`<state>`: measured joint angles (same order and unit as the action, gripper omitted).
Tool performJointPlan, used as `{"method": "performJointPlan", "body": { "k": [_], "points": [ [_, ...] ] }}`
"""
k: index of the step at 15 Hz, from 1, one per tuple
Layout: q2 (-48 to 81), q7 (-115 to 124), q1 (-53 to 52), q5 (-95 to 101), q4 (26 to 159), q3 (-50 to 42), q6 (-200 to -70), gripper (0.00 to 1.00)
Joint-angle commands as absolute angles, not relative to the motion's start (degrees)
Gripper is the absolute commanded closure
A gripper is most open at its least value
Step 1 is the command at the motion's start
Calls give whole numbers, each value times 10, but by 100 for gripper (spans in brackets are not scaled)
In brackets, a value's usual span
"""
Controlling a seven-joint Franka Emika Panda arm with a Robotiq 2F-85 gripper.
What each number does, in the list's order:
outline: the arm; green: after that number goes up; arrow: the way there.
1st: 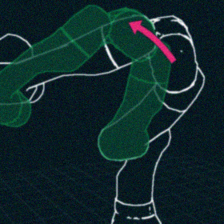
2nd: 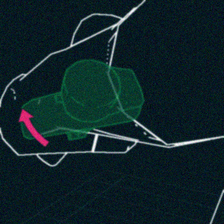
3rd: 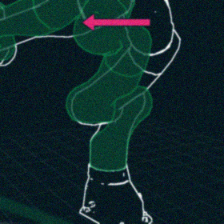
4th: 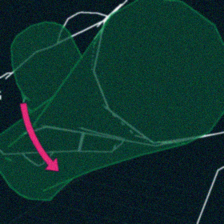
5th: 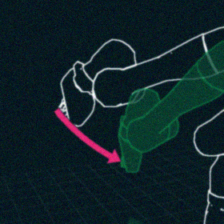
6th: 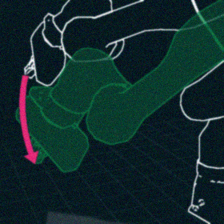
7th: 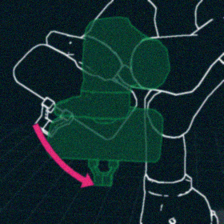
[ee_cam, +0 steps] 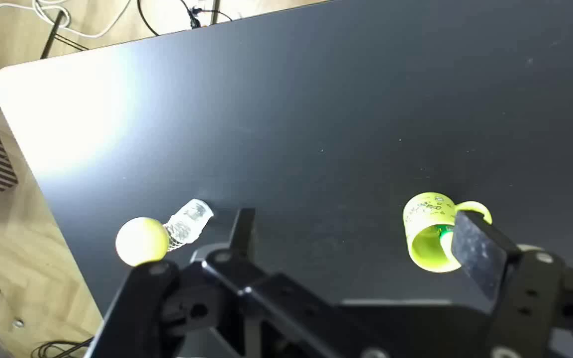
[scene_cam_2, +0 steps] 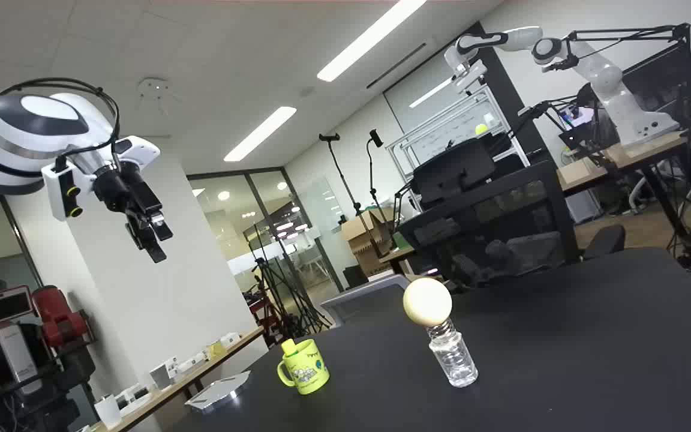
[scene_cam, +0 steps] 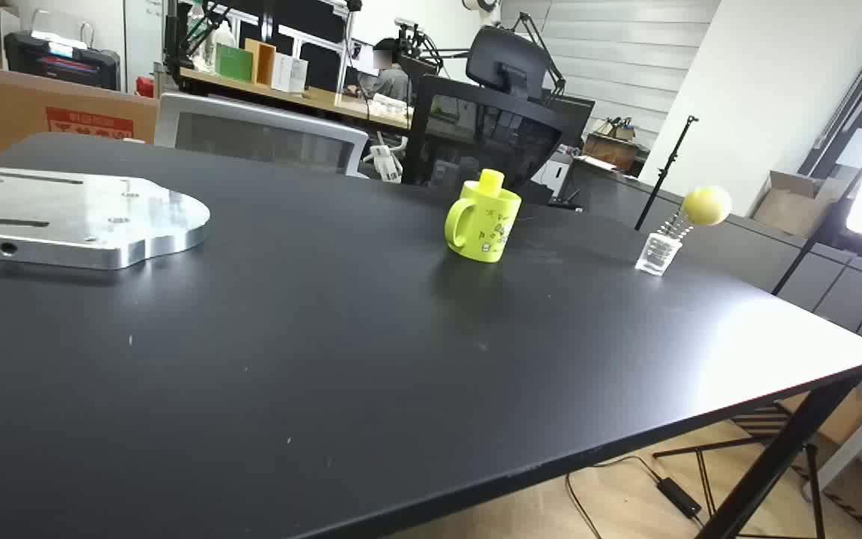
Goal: Remove the glue stick from the mug and put it on the table
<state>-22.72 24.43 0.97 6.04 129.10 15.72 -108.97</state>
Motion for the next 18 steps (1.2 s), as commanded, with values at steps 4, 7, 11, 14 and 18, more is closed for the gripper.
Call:
{"method": "performJointPlan", "body": {
  "k": [4,7,11,14,18],
  "points": [
    [-225,249,-6,66,1289,144,-1090,0],
    [-225,249,-6,66,1289,144,-1090,0],
    [-183,134,-24,34,1277,106,-1174,0],
    [-108,46,-31,10,1242,77,-1251,0],
    [17,-15,-39,12,1161,73,-1298,0]
  ]
}}
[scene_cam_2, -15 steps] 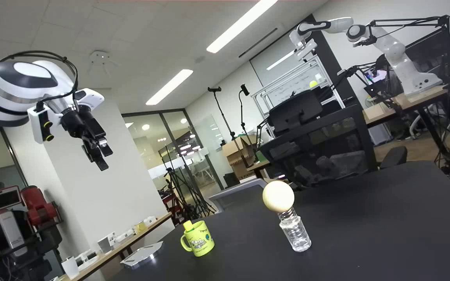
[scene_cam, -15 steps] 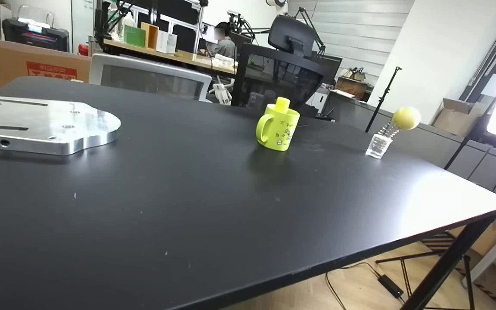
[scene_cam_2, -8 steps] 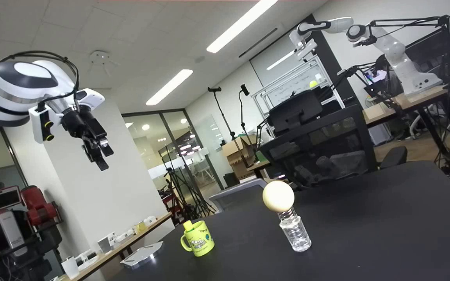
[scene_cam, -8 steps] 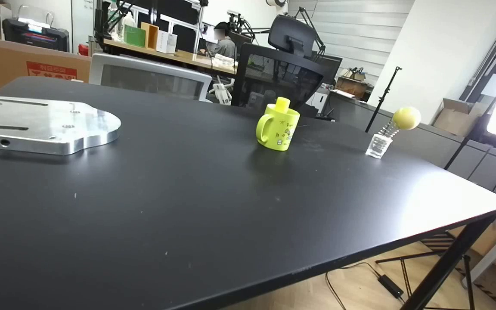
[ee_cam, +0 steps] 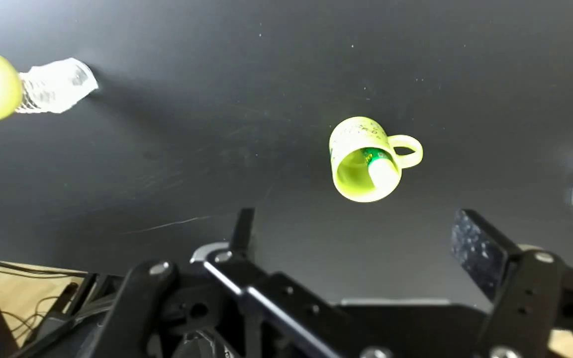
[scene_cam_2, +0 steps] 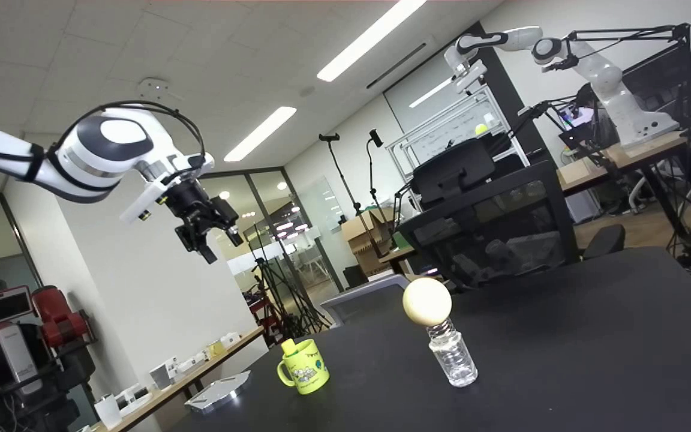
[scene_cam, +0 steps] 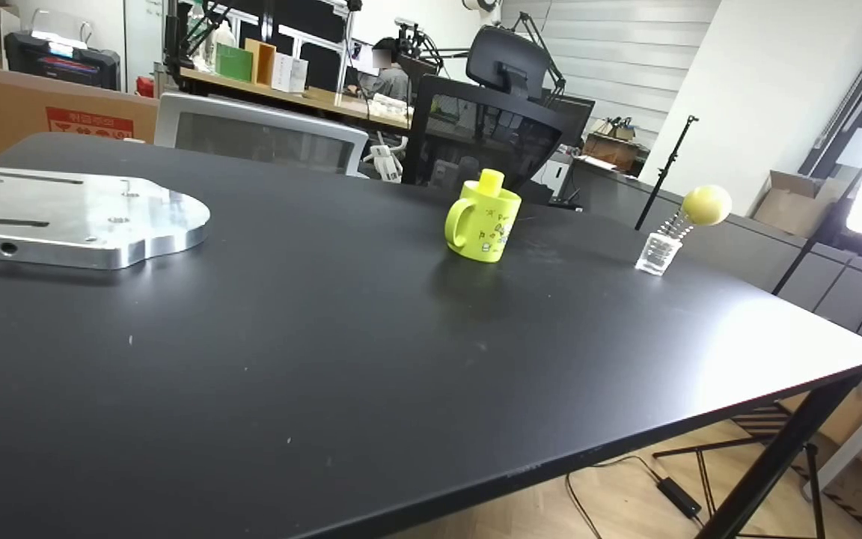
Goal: Remove the glue stick from the mug and put it on the table
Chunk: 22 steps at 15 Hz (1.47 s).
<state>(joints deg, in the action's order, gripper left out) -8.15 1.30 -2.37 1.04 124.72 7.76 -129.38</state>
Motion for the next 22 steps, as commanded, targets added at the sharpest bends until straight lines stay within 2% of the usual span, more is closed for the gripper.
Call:
{"method": "performJointPlan", "body": {
  "k": [1,8,11,12,18,22],
  "points": [
    [47,-23,-44,12,1136,77,-1294,0],
    [226,-49,-119,150,938,87,-1209,0],
    [280,-109,-131,150,871,92,-1173,0],
    [240,-81,-129,141,934,89,-1208,0],
    [253,-85,-131,141,924,88,-1207,0],
    [272,-47,-128,138,940,76,-1270,0]
  ]
}}
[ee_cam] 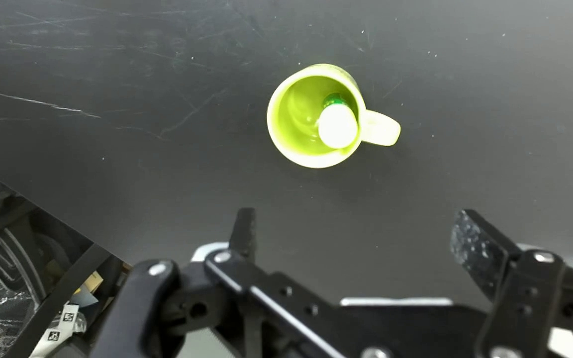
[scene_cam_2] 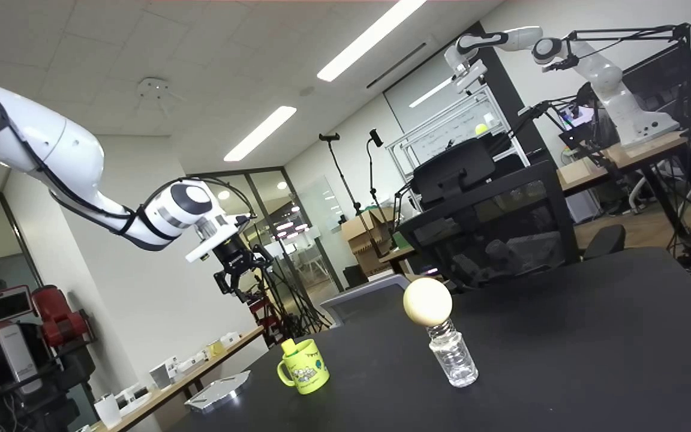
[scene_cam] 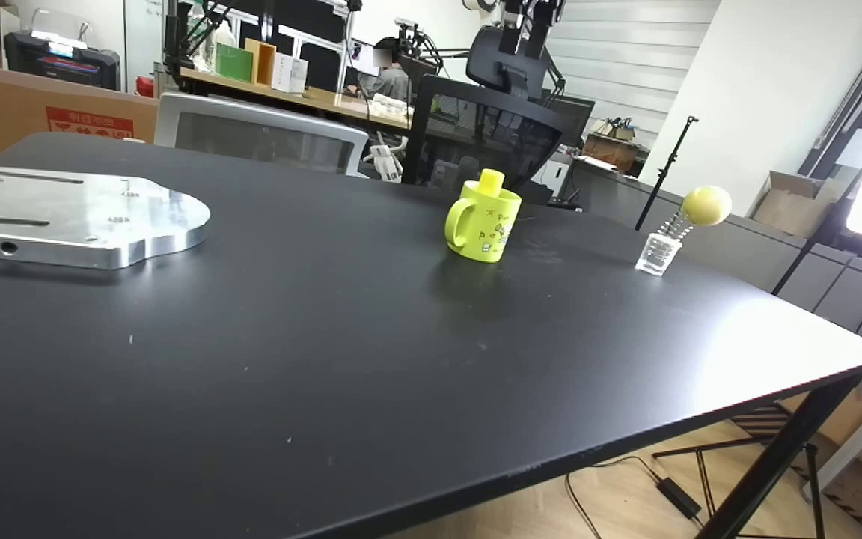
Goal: Remove the glue stick from the mug and put it on the table
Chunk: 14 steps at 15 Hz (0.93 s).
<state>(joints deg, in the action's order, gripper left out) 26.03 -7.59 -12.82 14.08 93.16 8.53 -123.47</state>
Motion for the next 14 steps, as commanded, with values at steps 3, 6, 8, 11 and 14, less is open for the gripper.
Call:
{"method": "performJointPlan", "body": {
  "k": [3,6,8,11,14],
  "points": [
    [293,-37,-127,132,949,68,-1311,0],
    [314,-36,-130,128,957,66,-1326,0],
    [326,-33,-134,132,964,63,-1327,0],
    [346,-29,-136,133,964,61,-1321,0],
    [363,-24,-136,131,960,59,-1319,0]
  ]
}}
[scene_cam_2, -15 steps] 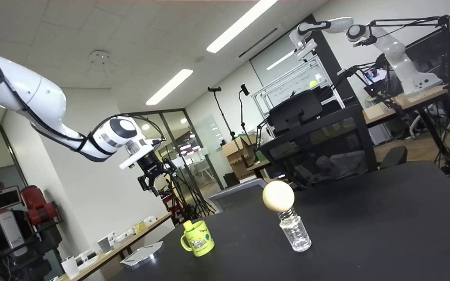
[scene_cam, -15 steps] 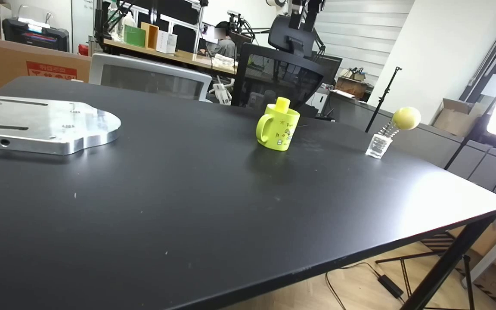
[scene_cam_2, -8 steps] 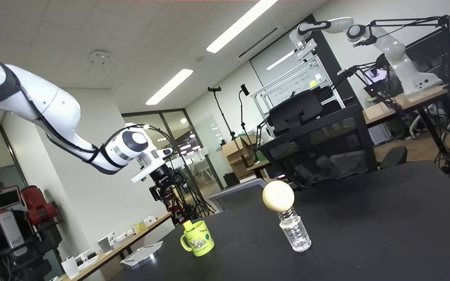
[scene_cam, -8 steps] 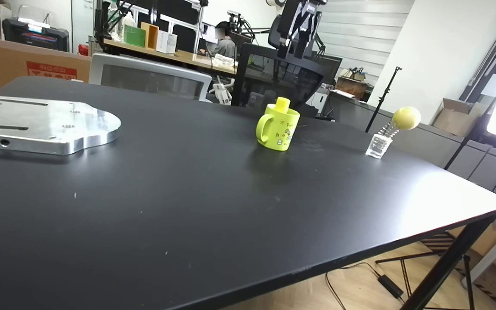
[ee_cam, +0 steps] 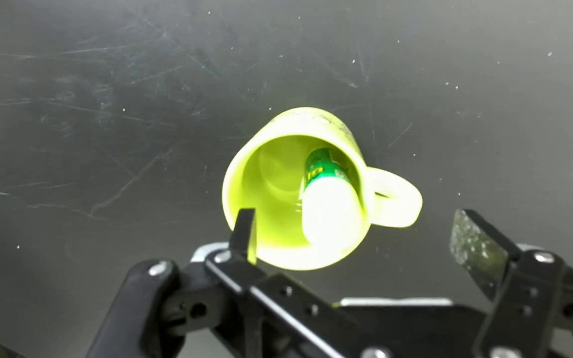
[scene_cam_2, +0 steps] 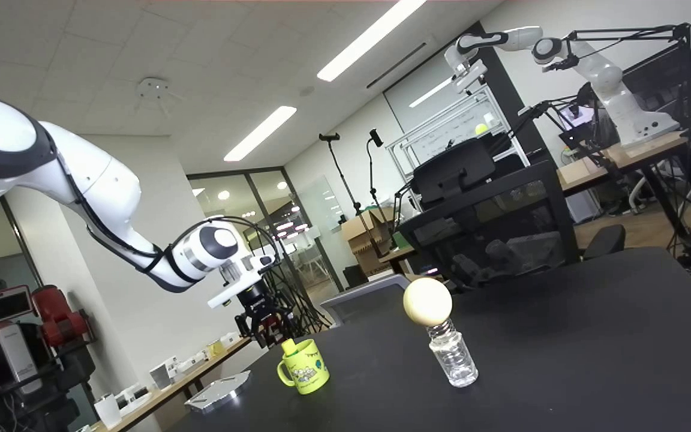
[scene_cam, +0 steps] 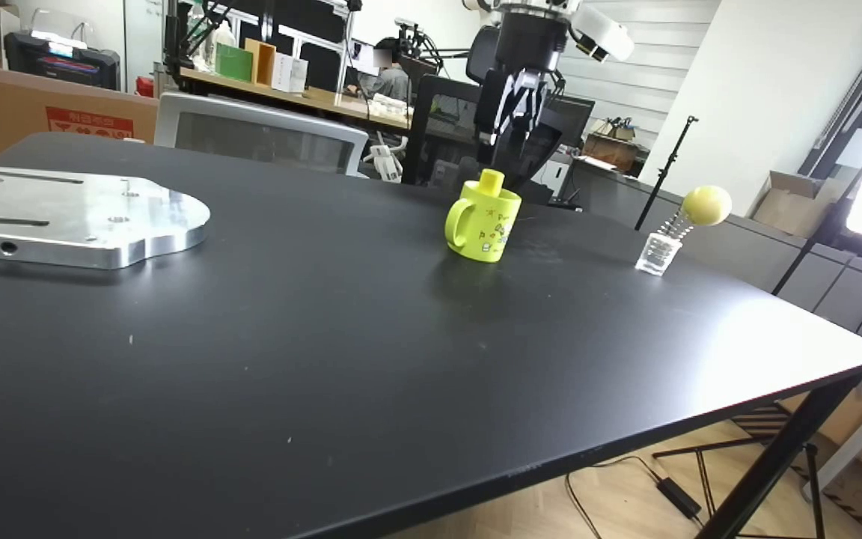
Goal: Remove the glue stick from the mug and put it on the table
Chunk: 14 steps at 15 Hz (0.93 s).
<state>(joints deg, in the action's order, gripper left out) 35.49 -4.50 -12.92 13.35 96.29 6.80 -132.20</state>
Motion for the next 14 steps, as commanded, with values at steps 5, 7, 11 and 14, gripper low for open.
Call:
{"method": "performJointPlan", "body": {
  "k": [5,7,11,14],
  "points": [
    [378,-19,-136,131,953,53,-1321,25],
    [380,-15,-138,134,953,52,-1322,34],
    [378,-5,-142,137,953,49,-1326,62],
    [374,6,-148,143,956,44,-1332,81]
  ]
}}
